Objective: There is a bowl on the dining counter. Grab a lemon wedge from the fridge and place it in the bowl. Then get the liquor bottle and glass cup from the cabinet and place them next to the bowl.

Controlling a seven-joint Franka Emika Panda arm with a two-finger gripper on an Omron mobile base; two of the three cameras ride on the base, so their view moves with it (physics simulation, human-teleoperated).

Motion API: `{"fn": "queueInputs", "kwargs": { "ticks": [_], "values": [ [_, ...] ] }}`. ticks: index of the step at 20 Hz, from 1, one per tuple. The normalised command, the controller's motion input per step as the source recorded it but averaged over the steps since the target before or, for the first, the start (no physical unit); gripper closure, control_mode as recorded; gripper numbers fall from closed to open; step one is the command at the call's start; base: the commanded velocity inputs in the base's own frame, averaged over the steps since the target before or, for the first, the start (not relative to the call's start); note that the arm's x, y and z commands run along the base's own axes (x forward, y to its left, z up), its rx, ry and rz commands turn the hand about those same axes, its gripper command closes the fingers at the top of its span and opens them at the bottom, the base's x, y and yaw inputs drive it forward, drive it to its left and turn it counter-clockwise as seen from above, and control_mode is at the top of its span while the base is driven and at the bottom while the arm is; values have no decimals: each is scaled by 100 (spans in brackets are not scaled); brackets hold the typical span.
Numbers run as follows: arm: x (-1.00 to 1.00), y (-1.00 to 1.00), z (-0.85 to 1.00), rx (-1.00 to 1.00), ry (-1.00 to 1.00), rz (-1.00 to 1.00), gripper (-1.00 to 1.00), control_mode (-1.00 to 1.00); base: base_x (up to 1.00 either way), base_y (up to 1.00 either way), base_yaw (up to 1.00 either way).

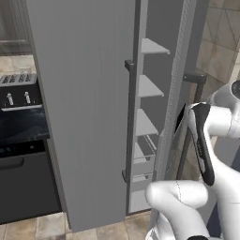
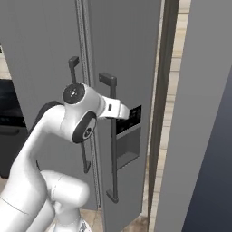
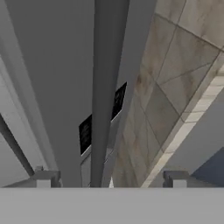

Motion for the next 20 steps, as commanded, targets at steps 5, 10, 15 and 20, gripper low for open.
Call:
{"fn": "queueInputs", "kwargs": {
  "ticks": [5,10,15,20],
  "values": [
    [-100,46,0,-23,-9,0,-100,-100,0,0,0],
    [-78,68,9,-28,-3,0,-100,-100,0,0,0],
    [-2,88,39,-31,11,0,-100,-100,0,0,0],
    [29,89,32,-34,17,0,-100,-100,0,0,0]
  ]
}}
